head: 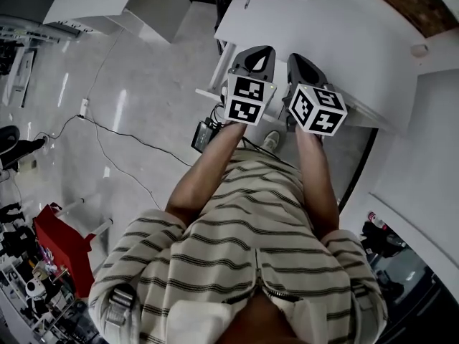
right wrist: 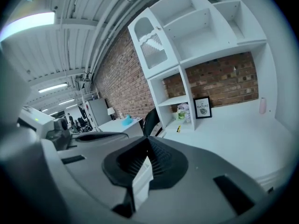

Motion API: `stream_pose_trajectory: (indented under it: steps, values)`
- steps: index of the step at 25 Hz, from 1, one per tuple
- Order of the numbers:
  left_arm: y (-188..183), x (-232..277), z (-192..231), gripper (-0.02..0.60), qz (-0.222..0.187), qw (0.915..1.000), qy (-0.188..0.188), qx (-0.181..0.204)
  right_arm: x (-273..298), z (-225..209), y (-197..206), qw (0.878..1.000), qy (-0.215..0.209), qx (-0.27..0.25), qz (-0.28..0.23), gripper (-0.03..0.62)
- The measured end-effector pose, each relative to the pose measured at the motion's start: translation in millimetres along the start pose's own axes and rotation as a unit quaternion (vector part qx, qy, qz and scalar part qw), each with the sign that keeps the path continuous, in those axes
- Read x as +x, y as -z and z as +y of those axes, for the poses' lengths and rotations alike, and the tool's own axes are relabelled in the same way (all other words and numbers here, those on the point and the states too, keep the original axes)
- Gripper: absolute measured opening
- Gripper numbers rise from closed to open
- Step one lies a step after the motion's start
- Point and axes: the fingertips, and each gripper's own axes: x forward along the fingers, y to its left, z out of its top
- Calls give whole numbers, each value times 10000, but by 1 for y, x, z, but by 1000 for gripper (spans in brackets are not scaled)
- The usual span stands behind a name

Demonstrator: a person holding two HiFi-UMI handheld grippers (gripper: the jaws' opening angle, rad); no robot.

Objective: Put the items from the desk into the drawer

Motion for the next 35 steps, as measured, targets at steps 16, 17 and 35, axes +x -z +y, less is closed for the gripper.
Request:
stream_pose_trajectory:
  steps: [16,17,35]
  values:
    - [-63,-23,-22,6,-815,9965,43,191,-24,5,-51,9965,154,-422,-706,12]
    - [-65,-24,-23,6,-856,9961,52,217,-25,5,-54,9961,168,-436,-746,12]
    - [-106,-41,-34,6,-1459,9883,54,444,-49,7,-92,9871,290,-741,-1387,12]
